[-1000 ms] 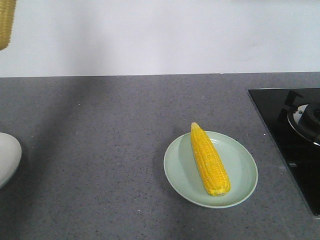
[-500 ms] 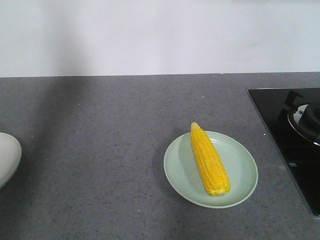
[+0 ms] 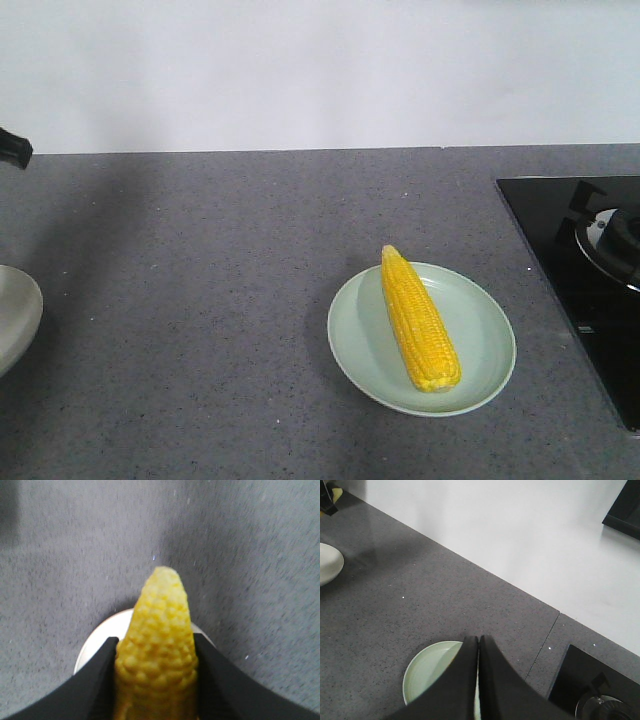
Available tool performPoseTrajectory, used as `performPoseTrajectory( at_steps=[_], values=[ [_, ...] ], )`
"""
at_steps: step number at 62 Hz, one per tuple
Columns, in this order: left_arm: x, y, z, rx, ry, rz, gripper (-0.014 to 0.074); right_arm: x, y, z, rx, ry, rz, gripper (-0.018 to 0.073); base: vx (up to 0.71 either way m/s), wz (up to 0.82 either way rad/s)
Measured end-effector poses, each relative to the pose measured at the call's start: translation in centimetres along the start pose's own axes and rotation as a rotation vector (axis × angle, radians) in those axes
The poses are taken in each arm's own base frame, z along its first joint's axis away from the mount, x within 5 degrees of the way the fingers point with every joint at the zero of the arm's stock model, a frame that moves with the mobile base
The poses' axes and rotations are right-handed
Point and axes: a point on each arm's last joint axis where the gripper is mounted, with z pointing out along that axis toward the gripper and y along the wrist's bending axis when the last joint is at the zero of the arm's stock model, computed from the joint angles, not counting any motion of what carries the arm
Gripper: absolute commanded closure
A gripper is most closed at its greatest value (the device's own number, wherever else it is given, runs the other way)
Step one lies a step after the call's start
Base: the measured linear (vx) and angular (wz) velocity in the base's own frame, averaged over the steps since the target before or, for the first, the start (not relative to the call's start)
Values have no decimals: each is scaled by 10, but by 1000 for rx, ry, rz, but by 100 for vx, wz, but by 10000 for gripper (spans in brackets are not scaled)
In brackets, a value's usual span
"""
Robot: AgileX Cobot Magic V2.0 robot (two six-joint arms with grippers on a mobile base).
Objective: Distribute corn equally
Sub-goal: 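Move the left gripper's cob over the cream plate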
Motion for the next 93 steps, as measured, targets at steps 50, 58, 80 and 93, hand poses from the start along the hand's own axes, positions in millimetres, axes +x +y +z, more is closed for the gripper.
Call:
performPoseTrajectory(
  at_steps=[50,58,80,93],
  values=[
    [15,-6,67,-131,144,110,603,0,1,0,-6,-2,2,564,0,0],
    [22,-2,81,-140,203,85,603,0,1,0,-6,-2,2,564,0,0],
    [36,12,99,-131,250,29,592,0,1,0,-7,-3,2,564,0,0],
    [34,10,100,-103,225,15,558,0,1,0,-7,-3,2,564,0,0]
  ],
)
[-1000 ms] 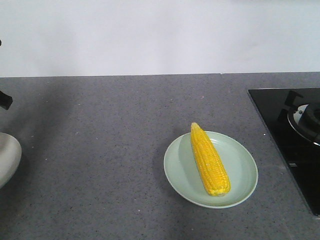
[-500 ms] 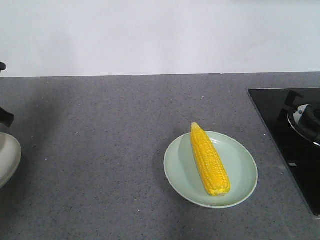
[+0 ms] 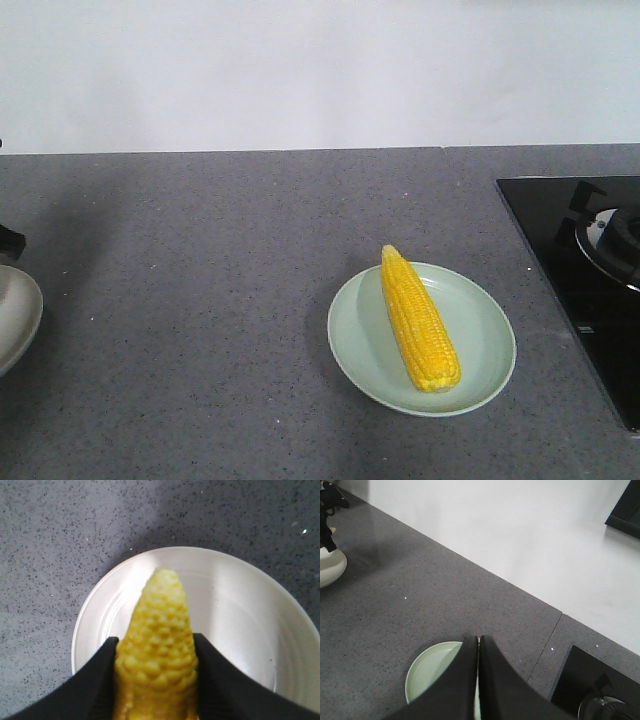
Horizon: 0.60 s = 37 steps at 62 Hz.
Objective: Distribute corn equally
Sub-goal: 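Move the left gripper's cob over the cream plate, then lower the cob onto the cream plate and open the left gripper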
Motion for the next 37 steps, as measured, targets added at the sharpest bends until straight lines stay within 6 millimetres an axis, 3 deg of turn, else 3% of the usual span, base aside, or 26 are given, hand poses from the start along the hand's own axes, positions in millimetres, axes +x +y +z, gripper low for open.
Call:
performPoseTrajectory(
  at_steps=[10,37],
  values=[
    [-1,0,0,4,-12,-2,478,0,0,0,0,0,0,564,0,0],
    [-1,0,0,5,-13,-73,158,0,0,0,-1,2,0,564,0,0]
  ],
)
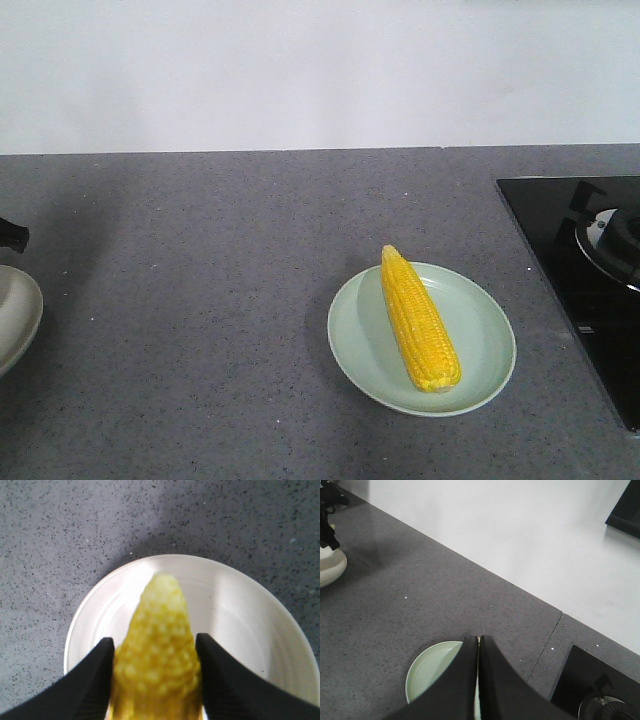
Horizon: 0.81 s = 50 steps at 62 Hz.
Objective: Distribute corn equally
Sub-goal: 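Lower the cob onto the cream plate and open the left gripper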
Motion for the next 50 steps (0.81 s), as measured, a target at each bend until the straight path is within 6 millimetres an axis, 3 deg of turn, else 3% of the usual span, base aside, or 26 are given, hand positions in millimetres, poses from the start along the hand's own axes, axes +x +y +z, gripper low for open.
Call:
performPoseTrajectory(
  at_steps=[16,27,36,48,50],
  values=[
    [3,1,0,-6,31,-7,140,0,0,0,0,0,0,564,0,0],
    [7,0,0,1,72,-26,181,0,0,0,0,0,0,564,0,0],
    [9,-6,-1,64,103,-56,314,0,0,0,0,0,0,564,0,0],
    [13,-19,-10,232,119,-61,604,-2,-1,0,10,-25,0,564,0,0],
    [14,-20,-15,262,108,-49,606,-3,-1,0,11,-29,0,564,0,0]
  ],
)
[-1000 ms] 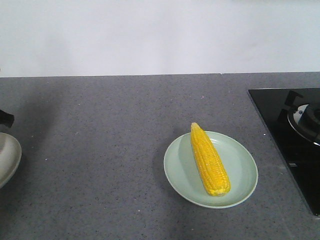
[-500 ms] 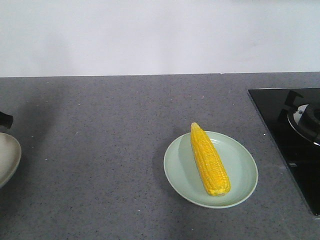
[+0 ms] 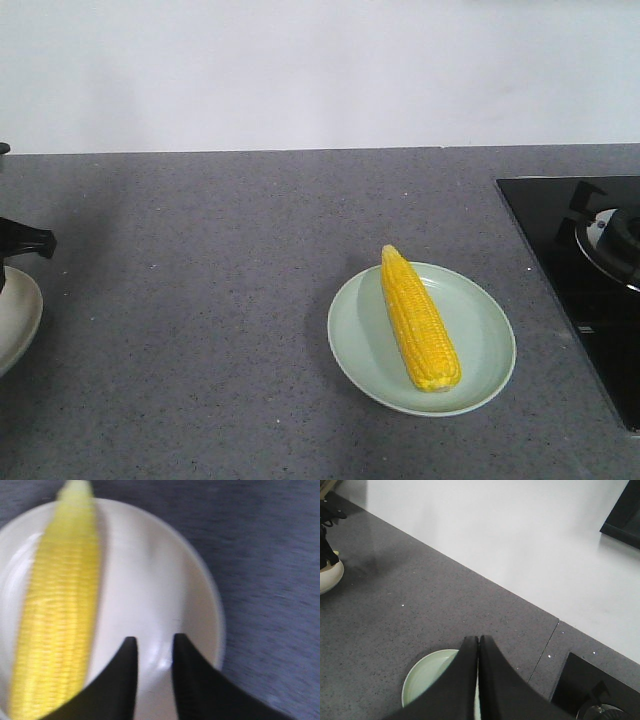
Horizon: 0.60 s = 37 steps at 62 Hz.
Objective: Distribute corn equally
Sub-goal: 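Lower the cob onto the cream plate and open the left gripper, then raise both open grippers above the plates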
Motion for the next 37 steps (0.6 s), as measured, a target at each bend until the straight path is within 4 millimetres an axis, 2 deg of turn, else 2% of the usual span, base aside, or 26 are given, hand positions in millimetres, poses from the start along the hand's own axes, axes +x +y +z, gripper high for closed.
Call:
performPoseTrajectory(
  at_steps=[6,18,28,34,37],
  values=[
    [4,-7,-16,97,-53,22,605,-2,-1,0,8,-20,0,564,0,0],
    [19,-13,-70,246,-295,50,605,1,-5,13,33,-75,19,564,0,0],
    [51,-11,-124,297,-513,139,605,34,-3,39,11,-22,67,564,0,0],
    [82,-9,-147,304,-636,183,605,63,1,49,19,-11,85,564,0,0],
    [99,-8,-151,308,-679,193,605,78,4,51,28,-15,94,564,0,0]
  ],
)
